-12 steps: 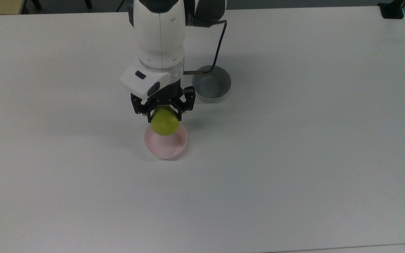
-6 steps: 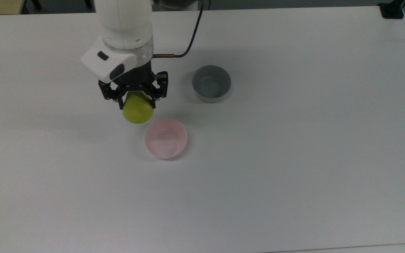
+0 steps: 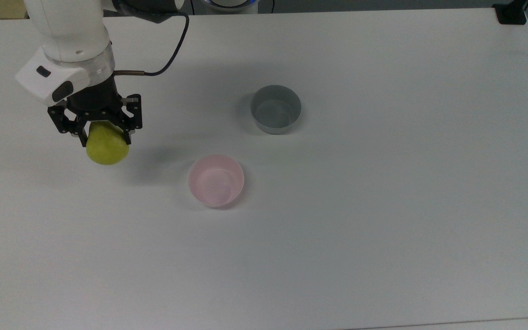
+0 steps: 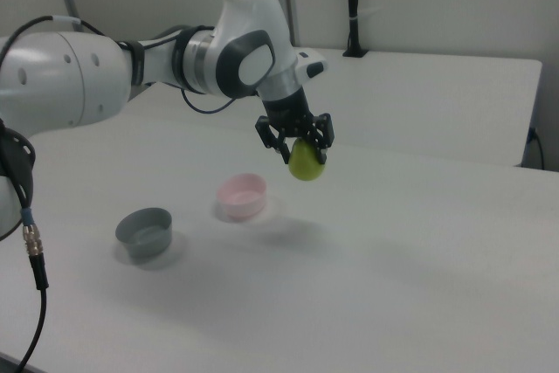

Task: Pick up a pear from the bowl
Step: 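Lower the pear onto the table beside the pink bowl and release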

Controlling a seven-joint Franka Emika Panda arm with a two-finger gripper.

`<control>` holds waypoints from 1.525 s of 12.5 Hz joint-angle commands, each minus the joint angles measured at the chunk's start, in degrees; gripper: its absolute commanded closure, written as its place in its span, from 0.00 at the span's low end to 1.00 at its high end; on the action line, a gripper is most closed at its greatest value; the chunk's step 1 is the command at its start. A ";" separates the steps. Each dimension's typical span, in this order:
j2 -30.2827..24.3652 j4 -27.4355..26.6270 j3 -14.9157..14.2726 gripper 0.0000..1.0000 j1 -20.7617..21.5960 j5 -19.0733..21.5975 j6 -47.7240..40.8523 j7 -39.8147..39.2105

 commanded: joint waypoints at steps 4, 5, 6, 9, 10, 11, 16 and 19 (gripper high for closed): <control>5.88 -1.74 -0.48 0.72 -0.14 -0.12 11.19 -0.50; 6.68 -1.74 -0.57 0.72 -0.14 -0.21 11.81 -0.50; 7.38 -1.74 -0.83 0.72 -0.14 -0.30 12.86 -0.50; 10.19 -1.91 -1.97 0.70 -0.14 -0.38 17.78 -0.50; 10.55 -2.00 -1.98 0.68 -0.14 -0.38 18.40 -0.50; 11.34 -2.09 -1.98 0.66 0.03 -0.47 18.49 -0.50; 12.05 -2.09 -1.98 0.34 0.12 -1.44 18.58 -0.50; 11.87 -2.09 -1.98 0.00 0.03 -1.35 18.50 -0.41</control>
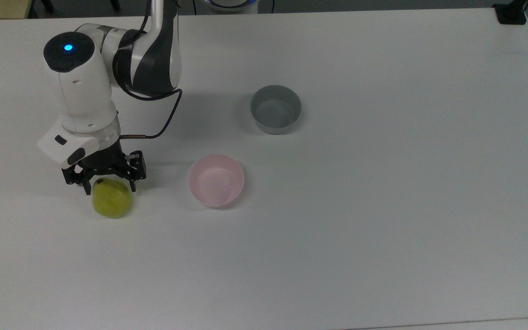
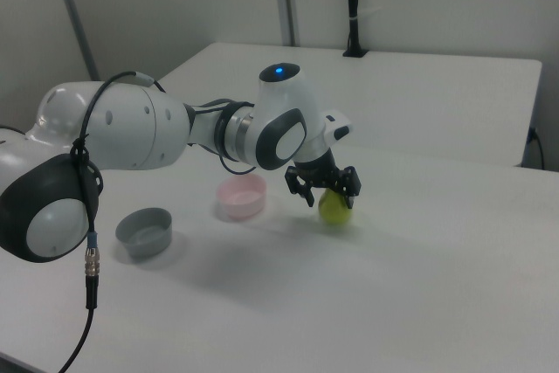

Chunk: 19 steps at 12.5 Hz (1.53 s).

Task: Pick up a pear from the bowl

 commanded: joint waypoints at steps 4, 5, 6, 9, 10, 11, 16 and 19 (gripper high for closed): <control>-5.46 -1.36 -0.60 0.00 0.49 -0.50 -0.88 2.17; -7.39 -1.27 -0.51 0.00 0.66 -0.59 -3.59 4.11; -9.23 -1.27 -0.16 0.00 1.18 -0.50 -6.05 4.39; -15.73 -1.27 0.02 0.00 6.10 -0.15 -18.61 7.61; -16.89 -1.27 0.02 0.00 7.50 -0.15 -20.30 10.17; -18.47 -1.27 0.02 0.00 9.78 -0.15 -22.93 12.63; -24.80 -1.44 0.10 0.00 17.96 0.20 -35.50 18.26; -30.14 -3.89 -0.42 0.00 21.48 0.72 -41.49 20.03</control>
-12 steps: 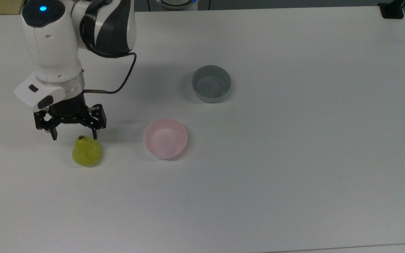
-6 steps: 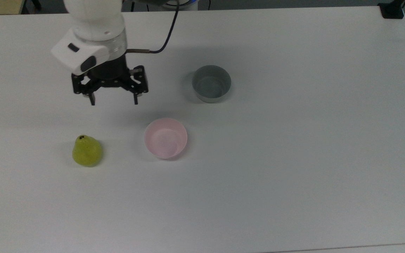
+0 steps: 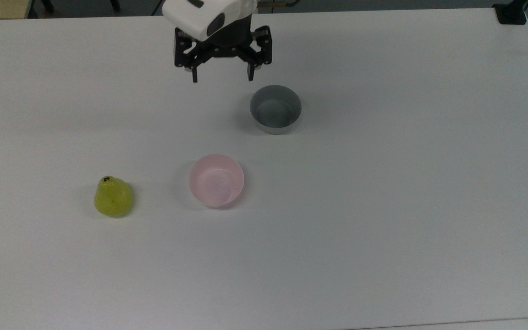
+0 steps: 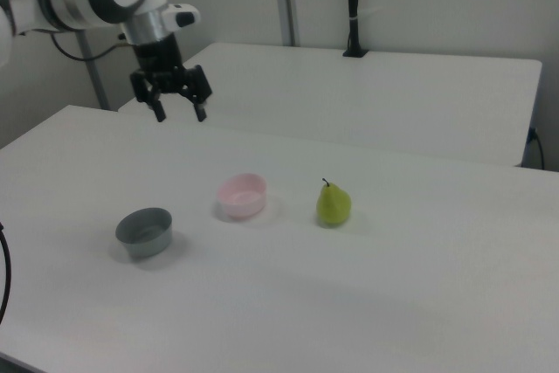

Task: Pick up a pear from the bowl

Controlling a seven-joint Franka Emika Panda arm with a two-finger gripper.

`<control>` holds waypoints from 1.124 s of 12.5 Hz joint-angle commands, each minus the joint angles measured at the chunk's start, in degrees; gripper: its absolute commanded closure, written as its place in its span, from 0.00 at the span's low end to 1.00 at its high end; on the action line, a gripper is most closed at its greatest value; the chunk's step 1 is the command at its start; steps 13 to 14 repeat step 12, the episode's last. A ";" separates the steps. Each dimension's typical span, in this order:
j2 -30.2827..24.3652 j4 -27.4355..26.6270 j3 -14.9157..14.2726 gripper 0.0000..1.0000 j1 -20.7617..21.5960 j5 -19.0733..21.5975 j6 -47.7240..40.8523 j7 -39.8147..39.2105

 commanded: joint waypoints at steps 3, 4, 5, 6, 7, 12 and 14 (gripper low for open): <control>-12.44 -10.05 -4.25 0.00 3.77 4.02 -4.05 5.11; -13.14 -11.37 -5.91 0.00 4.73 4.03 -4.06 7.13; -13.67 -12.34 -6.89 0.00 5.01 4.03 -4.06 7.50; -13.76 -12.17 -6.90 0.00 4.57 4.03 -4.06 6.81; -13.42 -12.00 -6.90 0.00 4.31 4.03 -3.71 6.71; -12.89 -10.94 -6.99 0.00 3.69 4.03 -3.79 6.71; -12.89 -10.94 -6.99 0.00 3.69 4.03 -3.79 6.71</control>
